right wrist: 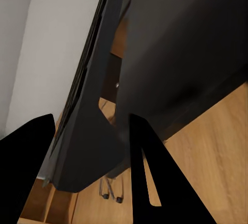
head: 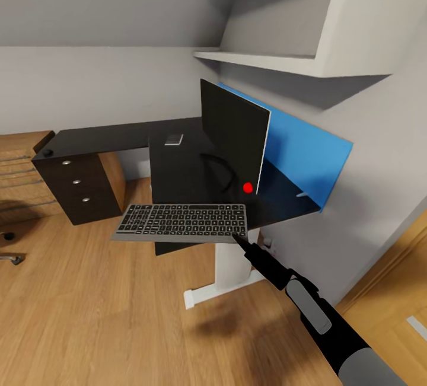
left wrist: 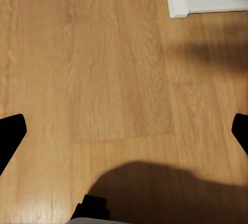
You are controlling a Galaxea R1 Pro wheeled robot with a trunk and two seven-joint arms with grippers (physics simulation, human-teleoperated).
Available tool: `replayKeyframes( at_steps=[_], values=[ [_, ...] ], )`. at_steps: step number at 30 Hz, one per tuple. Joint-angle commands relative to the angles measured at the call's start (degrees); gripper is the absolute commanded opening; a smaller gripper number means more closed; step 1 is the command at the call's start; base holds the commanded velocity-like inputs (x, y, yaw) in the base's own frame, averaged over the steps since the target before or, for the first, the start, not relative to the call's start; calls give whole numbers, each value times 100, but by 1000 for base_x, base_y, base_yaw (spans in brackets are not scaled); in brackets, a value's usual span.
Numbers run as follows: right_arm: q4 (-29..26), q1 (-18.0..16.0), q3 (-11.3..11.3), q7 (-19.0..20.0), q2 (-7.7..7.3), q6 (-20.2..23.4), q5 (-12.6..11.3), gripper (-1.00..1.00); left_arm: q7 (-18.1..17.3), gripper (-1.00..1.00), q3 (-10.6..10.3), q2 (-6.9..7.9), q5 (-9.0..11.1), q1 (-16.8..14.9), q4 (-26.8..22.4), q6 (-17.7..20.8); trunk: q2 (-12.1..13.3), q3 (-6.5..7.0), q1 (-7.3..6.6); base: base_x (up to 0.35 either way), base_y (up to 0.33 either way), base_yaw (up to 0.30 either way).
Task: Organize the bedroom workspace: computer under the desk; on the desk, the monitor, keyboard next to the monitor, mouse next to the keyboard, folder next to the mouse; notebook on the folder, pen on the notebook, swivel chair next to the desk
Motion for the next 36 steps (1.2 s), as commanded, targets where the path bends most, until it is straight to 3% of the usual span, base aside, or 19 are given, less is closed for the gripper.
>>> replayKeyframes(
  at_steps=[1, 12, 21, 36],
  values=[
    [-2, -4, 12, 5, -4, 27, -65, -100, 53, 100, -45, 10, 45, 0, -7, -19, -44, -22, 23, 0, 0, 0],
    [-1, -2, 13, 6, -8, 26, -57, -100, 53, 100, -42, 10, 37, 1, -6, -19, -485, -220, 264, 0, 0, 0],
    [-1, -3, 15, 0, -13, -281, -63, -100, 34, 100, -53, 10, 30, 0, -3, -19, -485, -220, 264, 0, 0, 0],
    [-2, -1, 33, 4, -4, -323, -66, -100, 26, 100, -57, 16, 27, 0, 10, -19, -485, -220, 264, 0, 0, 0]
  ],
)
